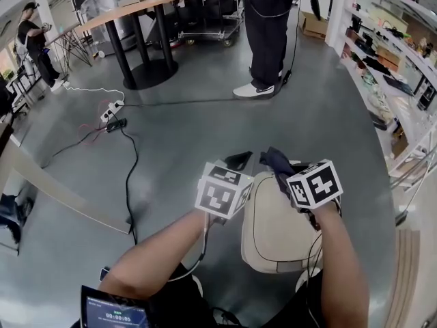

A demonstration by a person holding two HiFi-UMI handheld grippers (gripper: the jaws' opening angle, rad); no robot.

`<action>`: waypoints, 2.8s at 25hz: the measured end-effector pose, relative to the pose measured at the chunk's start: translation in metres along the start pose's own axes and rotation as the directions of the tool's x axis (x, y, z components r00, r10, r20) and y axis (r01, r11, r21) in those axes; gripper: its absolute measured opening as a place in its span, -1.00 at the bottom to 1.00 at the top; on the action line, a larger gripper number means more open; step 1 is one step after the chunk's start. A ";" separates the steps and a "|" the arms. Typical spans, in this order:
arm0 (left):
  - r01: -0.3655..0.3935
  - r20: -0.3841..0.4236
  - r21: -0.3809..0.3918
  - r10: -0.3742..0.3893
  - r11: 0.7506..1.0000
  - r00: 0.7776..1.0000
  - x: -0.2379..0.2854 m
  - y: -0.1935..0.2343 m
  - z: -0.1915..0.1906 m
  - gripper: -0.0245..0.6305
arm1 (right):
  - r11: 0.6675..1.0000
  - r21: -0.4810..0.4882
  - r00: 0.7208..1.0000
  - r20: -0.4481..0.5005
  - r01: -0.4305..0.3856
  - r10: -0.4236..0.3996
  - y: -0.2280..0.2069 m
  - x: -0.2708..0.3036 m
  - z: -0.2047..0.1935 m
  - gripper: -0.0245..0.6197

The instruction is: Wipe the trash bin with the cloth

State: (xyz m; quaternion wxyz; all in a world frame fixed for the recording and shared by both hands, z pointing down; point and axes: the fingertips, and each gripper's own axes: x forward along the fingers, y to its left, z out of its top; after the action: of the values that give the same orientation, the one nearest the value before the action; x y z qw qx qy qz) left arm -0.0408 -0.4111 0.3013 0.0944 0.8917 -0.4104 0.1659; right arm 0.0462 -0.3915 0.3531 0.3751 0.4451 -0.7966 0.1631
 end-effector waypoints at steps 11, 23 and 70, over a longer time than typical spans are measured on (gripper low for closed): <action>0.013 -0.006 0.009 -0.012 1.000 1.000 0.008 -0.009 0.001 -0.93 | 0.997 0.077 1.000 -0.006 0.027 -0.027 -0.029 -0.003 -0.014 -0.64; 0.027 -0.002 0.016 -0.027 1.000 1.000 0.017 -0.024 0.005 -0.93 | 0.988 0.124 0.996 -0.016 0.089 -0.088 -0.062 -0.012 -0.031 -0.64; -0.048 0.036 -0.066 0.050 0.997 0.998 -0.076 -0.037 0.027 -0.93 | 0.978 -0.065 0.980 -0.010 -0.199 0.199 0.102 -0.029 -0.011 -0.64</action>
State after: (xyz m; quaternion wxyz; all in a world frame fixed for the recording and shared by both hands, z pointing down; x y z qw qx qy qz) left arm -0.0525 -0.3421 0.2465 0.1118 0.8807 -0.4392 0.1379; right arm -0.0241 -0.3116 0.3466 0.3727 0.3502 -0.8415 0.1744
